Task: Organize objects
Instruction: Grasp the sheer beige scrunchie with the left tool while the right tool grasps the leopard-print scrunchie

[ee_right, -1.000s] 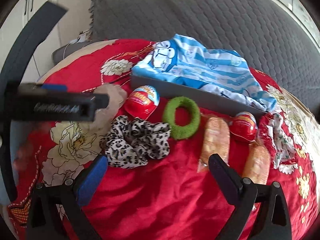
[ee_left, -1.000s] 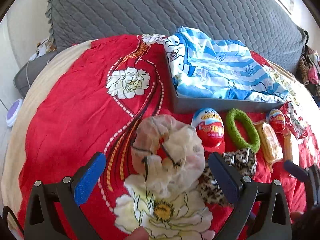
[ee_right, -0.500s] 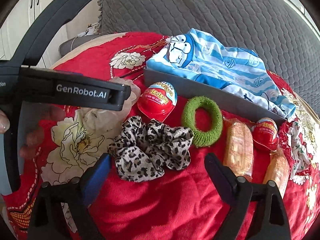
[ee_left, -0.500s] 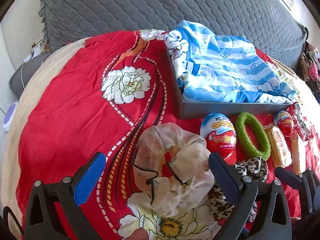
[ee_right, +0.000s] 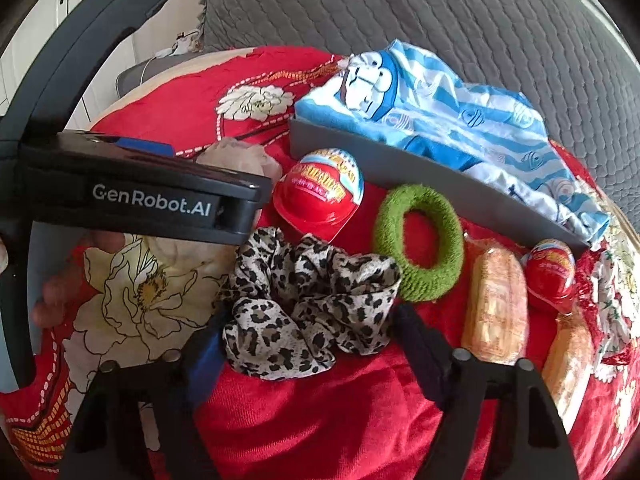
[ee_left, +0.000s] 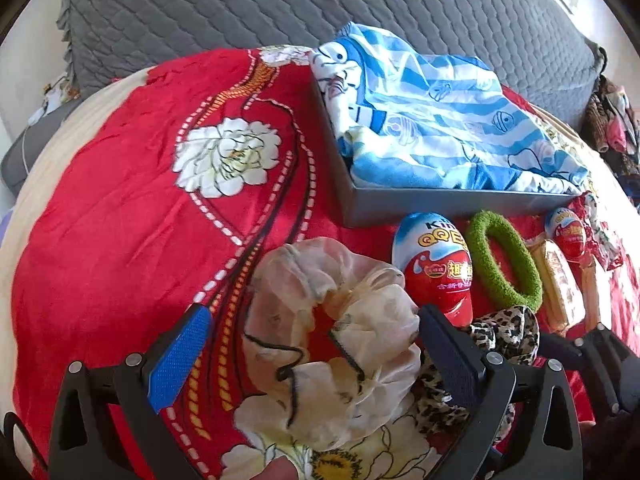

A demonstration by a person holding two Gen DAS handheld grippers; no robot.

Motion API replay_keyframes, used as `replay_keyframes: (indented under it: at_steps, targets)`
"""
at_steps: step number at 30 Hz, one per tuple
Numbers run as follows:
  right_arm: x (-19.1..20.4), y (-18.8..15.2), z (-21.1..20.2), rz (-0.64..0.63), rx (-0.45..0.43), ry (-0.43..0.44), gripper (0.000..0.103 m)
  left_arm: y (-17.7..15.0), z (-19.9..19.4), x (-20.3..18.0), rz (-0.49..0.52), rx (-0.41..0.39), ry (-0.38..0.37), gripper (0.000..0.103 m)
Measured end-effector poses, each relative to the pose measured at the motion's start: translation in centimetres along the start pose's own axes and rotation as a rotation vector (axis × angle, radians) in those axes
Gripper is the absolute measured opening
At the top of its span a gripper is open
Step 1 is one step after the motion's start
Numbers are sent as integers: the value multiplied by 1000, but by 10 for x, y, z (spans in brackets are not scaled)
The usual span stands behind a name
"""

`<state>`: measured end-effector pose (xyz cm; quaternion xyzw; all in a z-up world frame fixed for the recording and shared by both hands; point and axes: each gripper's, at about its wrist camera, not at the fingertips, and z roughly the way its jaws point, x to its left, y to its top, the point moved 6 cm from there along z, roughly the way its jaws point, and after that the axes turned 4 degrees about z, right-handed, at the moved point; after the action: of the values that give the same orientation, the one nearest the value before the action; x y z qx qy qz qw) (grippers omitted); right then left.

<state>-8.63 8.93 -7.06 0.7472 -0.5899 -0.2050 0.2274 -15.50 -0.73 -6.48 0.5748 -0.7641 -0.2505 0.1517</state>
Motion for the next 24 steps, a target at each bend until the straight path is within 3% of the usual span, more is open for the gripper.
replay_keyframes:
  at_steps: [4, 7, 10, 12, 14, 21, 24]
  targets:
    - [-1, -3, 4, 7, 24, 14, 70, -3, 4, -1, -7, 8, -21, 102]
    - [-1, -3, 4, 8, 32, 32, 61, -5, 3, 0, 2, -1, -19, 99]
    - [1, -2, 5, 7, 42, 61, 47, -7, 1, 3, -12, -7, -38, 87]
    - [1, -2, 6, 7, 48, 71, 34, -7, 0, 5, -12, -6, -38, 68]
    - [2, -2, 6, 10, 57, 90, 27, -8, 0, 5, -2, -6, -31, 58]
    - [0, -1, 5, 34, 64, 112, 17, -8, -4, -1, 23, -9, -57, 27]
    - [-1, -2, 4, 43, 65, 126, 14, -9, -6, -5, 33, -11, -76, 19]
